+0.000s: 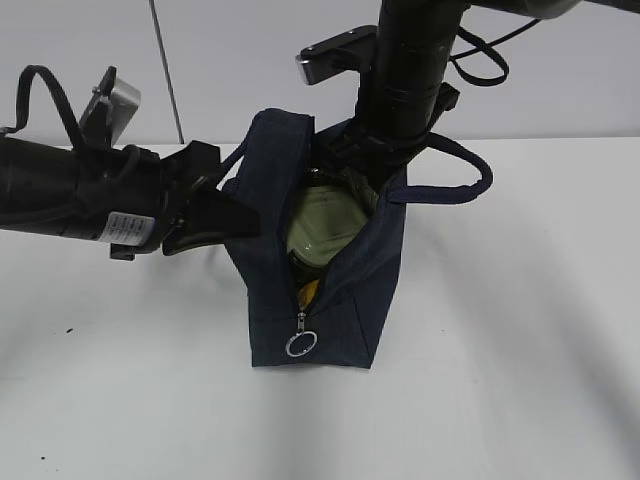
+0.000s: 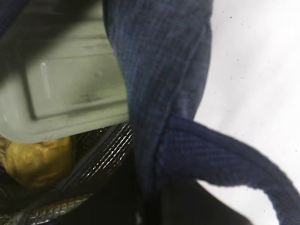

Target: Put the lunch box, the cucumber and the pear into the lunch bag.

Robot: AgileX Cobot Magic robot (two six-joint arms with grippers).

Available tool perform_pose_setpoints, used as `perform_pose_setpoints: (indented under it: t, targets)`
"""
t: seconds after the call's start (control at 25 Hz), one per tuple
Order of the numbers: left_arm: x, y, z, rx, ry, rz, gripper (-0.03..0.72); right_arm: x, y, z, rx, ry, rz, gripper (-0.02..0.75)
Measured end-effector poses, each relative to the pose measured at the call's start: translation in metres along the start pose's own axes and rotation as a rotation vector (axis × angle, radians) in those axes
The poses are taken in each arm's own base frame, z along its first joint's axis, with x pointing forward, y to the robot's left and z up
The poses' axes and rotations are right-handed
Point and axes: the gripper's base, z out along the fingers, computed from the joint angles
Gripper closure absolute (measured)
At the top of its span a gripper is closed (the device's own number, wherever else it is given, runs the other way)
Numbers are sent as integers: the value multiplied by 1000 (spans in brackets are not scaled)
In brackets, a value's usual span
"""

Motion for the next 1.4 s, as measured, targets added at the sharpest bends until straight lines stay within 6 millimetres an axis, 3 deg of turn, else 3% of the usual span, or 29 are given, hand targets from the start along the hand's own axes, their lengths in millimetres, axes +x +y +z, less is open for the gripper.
perform_pose_setpoints:
  t: [1.0,1.16,1.32,1.4]
  targets:
    - [1,-1,0,9,7,1,698,0,-2,0,23,4,-2,728]
    - [2,-2,0,18,25,17,568,0,-2,1,23,4,1,664]
    - [4,-1,0,7,51,67,340,0,-3,1,33,1,-3,482]
    - [5,0,0,-2,65,91,274,0,-3,1,37,1,15,356]
